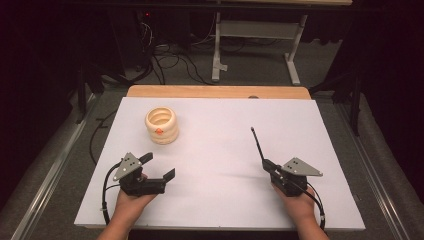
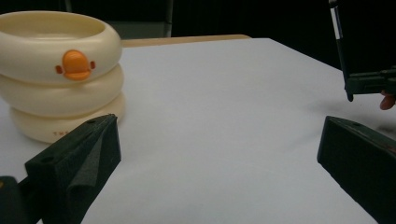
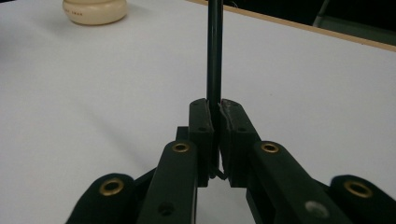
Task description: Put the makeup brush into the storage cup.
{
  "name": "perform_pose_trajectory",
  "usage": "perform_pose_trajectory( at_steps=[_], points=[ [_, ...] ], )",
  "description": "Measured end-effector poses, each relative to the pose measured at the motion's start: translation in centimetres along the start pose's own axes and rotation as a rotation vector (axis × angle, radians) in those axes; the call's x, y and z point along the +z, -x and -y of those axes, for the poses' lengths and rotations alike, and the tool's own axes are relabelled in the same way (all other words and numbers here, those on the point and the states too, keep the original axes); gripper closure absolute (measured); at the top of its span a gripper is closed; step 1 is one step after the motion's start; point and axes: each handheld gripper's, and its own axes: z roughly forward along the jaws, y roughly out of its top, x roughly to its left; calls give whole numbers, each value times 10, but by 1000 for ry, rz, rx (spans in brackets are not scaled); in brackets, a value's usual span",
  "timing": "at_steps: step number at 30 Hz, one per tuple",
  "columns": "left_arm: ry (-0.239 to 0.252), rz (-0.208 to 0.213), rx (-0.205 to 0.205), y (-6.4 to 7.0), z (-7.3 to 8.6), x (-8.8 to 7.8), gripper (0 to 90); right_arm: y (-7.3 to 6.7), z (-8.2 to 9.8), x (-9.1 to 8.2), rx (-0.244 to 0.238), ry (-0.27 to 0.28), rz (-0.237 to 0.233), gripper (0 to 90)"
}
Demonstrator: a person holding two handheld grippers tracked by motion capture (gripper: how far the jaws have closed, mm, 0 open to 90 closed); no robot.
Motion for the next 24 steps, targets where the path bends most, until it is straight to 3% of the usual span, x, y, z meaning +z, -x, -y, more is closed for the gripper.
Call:
perform_pose_trajectory(
  at_steps=[9, 15, 24],
  points=[
    [-7, 18, 31, 12, -12, 18, 2, 0, -1, -1, 5, -3, 0, 861],
    [24, 43, 29, 24, -20, 31, 4, 0, 0, 0, 4, -5, 1, 862],
    [26, 92, 47, 35, -15, 50, 4, 0, 0, 0, -2, -6, 4, 862]
  ],
)
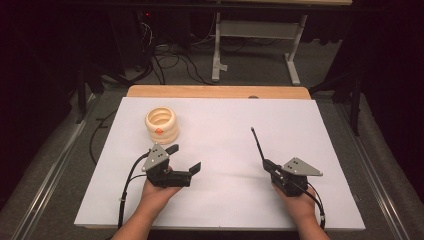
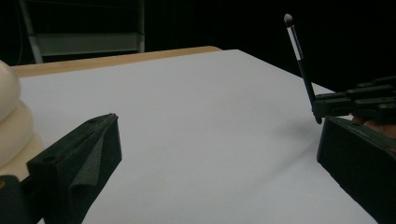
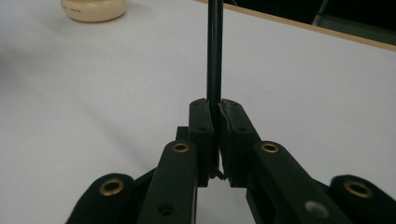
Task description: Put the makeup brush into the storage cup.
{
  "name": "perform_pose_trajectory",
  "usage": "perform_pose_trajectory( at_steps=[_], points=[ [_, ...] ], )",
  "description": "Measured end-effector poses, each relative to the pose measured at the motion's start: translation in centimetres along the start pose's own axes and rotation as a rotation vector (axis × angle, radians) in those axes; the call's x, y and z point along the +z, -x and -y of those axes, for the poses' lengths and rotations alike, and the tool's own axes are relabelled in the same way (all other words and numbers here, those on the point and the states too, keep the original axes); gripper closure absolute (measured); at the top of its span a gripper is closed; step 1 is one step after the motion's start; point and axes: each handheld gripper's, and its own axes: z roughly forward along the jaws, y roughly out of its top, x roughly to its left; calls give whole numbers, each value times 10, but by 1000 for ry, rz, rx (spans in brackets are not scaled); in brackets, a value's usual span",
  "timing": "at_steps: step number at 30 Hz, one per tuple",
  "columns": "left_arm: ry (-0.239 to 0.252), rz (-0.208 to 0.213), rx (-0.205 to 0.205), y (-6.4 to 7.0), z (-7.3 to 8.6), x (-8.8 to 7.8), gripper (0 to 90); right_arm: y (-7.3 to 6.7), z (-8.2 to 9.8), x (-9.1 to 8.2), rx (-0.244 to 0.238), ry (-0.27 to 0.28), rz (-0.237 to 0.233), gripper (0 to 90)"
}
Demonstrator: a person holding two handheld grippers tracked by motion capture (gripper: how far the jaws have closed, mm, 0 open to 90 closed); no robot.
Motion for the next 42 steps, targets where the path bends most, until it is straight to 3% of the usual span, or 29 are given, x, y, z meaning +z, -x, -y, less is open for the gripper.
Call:
perform_pose_trajectory(
  at_steps=[5, 12, 23, 42],
  points=[
    [-7, 31, 1, 5, 8, 5, 5, -1, 0, 0, -1, -3, 1, 862],
    [-53, 26, 32, 6, 16, 8, 5, -4, -2, 1, -8, 3, 1, 862],
    [-47, 57, 11, 9, 17, 10, 3, -12, -4, 7, -31, 6, -15, 862],
    [-37, 69, 5, 10, 15, 8, 3, -37, -15, 20, -64, 28, -71, 862]
  ],
)
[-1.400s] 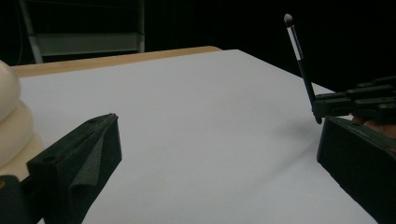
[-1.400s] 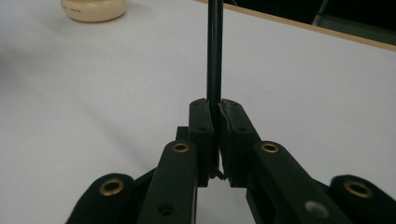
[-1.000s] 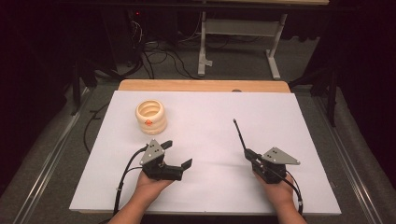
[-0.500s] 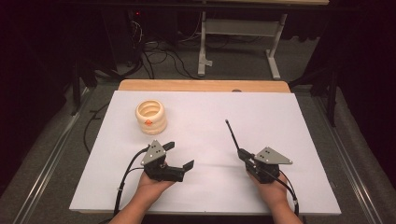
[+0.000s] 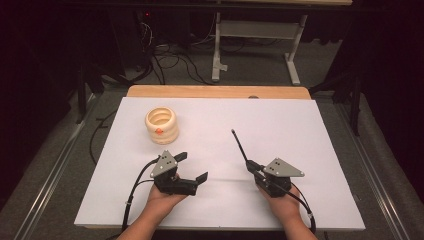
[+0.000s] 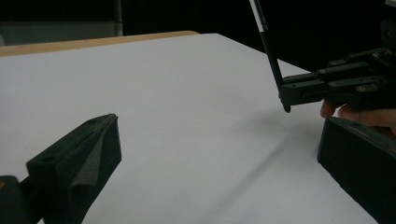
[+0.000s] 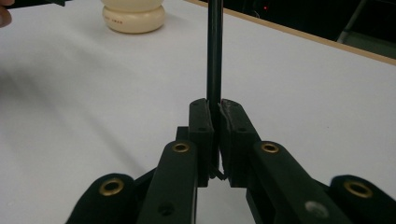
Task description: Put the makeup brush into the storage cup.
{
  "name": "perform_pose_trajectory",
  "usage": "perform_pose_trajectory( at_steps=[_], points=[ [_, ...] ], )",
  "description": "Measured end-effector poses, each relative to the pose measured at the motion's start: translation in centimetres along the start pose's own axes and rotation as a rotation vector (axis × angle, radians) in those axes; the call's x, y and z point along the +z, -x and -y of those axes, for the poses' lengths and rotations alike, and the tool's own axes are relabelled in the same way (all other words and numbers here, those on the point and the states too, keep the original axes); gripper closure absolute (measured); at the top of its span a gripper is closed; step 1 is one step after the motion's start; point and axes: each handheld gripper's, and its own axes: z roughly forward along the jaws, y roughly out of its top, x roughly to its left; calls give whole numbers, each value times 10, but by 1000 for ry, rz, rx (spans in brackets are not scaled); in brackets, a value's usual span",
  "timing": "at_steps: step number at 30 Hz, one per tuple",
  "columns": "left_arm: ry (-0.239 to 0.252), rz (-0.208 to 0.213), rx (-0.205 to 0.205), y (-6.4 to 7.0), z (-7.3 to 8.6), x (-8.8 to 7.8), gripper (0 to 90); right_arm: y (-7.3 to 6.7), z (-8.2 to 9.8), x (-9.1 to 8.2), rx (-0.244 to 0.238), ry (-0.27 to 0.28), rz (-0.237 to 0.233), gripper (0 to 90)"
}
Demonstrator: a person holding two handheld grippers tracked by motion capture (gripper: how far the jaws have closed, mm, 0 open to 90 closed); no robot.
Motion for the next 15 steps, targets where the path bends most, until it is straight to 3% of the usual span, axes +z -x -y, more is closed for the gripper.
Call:
perform_pose_trajectory(
  at_steps=[15],
  points=[
    [3, 6, -3, 1, 0, 0, 3, -14, -6, 6, -11, 19, -31, 862]
  ],
)
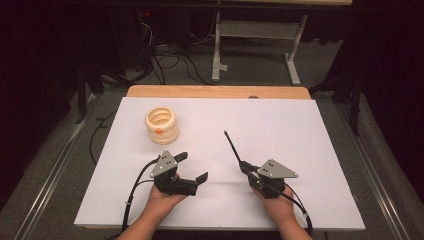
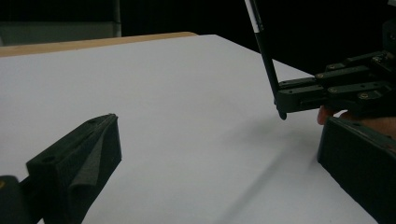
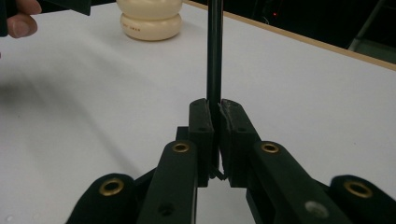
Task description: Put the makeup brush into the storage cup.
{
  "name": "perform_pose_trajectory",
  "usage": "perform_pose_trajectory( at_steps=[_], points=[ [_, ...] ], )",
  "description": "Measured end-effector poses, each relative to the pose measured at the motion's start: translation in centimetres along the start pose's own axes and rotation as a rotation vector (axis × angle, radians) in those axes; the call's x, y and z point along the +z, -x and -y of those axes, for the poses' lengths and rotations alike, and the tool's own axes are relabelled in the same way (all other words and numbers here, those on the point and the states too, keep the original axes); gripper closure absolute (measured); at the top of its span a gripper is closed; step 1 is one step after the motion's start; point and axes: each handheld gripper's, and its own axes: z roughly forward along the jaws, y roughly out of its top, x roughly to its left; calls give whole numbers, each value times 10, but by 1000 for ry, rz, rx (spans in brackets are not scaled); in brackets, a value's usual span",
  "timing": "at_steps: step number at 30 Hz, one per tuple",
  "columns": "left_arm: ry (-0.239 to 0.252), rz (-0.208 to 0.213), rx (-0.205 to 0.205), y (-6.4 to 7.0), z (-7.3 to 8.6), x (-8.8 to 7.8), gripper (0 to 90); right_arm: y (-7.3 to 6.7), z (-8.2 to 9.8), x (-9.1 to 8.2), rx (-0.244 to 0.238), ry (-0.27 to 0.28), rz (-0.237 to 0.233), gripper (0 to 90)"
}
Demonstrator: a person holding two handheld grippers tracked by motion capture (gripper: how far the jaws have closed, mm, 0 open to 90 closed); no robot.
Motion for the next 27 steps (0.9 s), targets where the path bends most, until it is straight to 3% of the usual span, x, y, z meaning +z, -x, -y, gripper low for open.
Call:
perform_pose_trajectory(
  at_steps=[27],
  points=[
    [9, 14, -13, 2, -1, -1, 6, -21, -10, 12, -20, 13, -50, 862]
  ],
)
